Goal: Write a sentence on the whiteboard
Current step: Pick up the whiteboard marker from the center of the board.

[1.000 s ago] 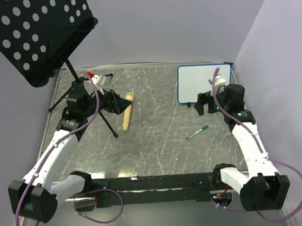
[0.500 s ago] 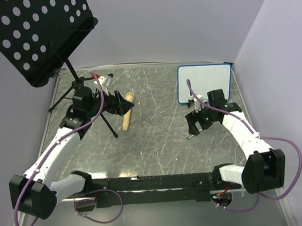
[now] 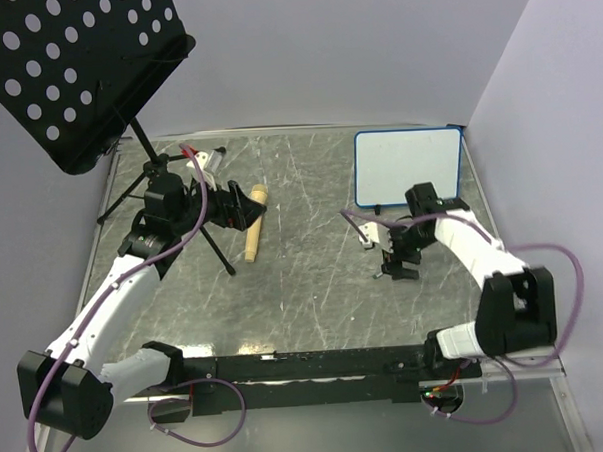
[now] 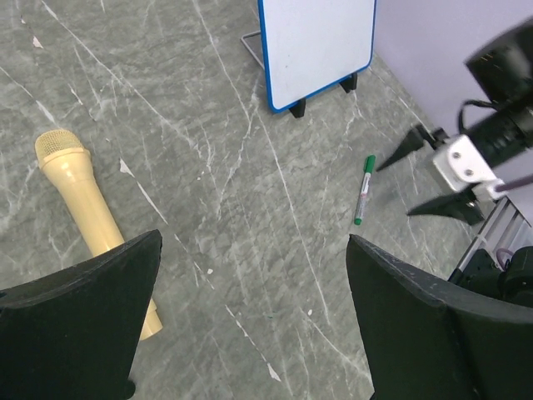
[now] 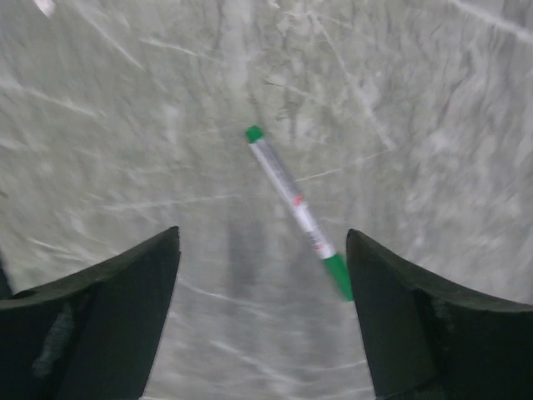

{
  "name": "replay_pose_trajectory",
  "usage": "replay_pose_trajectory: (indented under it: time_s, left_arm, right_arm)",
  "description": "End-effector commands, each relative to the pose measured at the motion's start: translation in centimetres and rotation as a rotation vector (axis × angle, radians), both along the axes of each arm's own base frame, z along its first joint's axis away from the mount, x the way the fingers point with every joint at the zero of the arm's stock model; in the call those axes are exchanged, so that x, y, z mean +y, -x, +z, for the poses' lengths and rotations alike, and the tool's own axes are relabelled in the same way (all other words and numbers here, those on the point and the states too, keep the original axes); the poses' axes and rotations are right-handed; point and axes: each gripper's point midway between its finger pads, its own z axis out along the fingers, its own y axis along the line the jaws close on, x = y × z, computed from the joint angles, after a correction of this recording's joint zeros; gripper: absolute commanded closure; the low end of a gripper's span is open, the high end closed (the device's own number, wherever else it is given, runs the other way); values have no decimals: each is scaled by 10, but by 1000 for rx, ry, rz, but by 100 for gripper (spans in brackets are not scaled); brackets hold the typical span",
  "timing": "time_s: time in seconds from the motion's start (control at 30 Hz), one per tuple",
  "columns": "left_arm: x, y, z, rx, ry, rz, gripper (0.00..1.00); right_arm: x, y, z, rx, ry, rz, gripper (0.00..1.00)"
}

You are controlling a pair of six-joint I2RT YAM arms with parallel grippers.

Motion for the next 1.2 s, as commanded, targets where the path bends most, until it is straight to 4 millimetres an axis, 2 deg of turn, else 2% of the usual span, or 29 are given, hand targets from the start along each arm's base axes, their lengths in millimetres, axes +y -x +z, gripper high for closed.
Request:
replay_pose_trajectory:
  time_s: [0.0,0.17,0.2,0.4,0.6,0.73,0.9,0.97,1.0,1.13,1.17]
  left_arm:
    - [1,0,30,-88,4,3,3]
    - [2,1,32,-97,3,6,3]
    - [2,1,32,-98,4,6,3]
    - [0,2,31,-92,8,-7,3]
    - [-2,4,31,-92,16,-23,3]
    - [-4,5,33,-95,22,-31,3]
    - [-7,8,34,-97,44,-55,3]
    - [-9,9,32,-90,58,-59,3]
    - [-12,9,34,-84,82,-62,3]
    - [-25,9,20,34,221,-71,2]
    - [-29,12,3,83,246,-76,1]
  right_arm:
    - [3,-24,-8,-27,34,276,18]
    - [-7,-32,-33,-15,124,295,23]
    - [-8,-40,-36,-42,135,283,25]
    - [-18,-42,-61,-28,210,292,36]
    - [-17,-35,-75,8,223,305,57]
    - [-18,-31,-80,29,227,297,67]
    - [-12,-33,-77,43,196,230,83]
    - [-7,-31,-74,86,172,164,87]
    - [-3,-38,-68,80,149,137,89]
    - [23,-50,-44,118,12,-28,93]
    - [28,-51,-38,144,-16,-97,93]
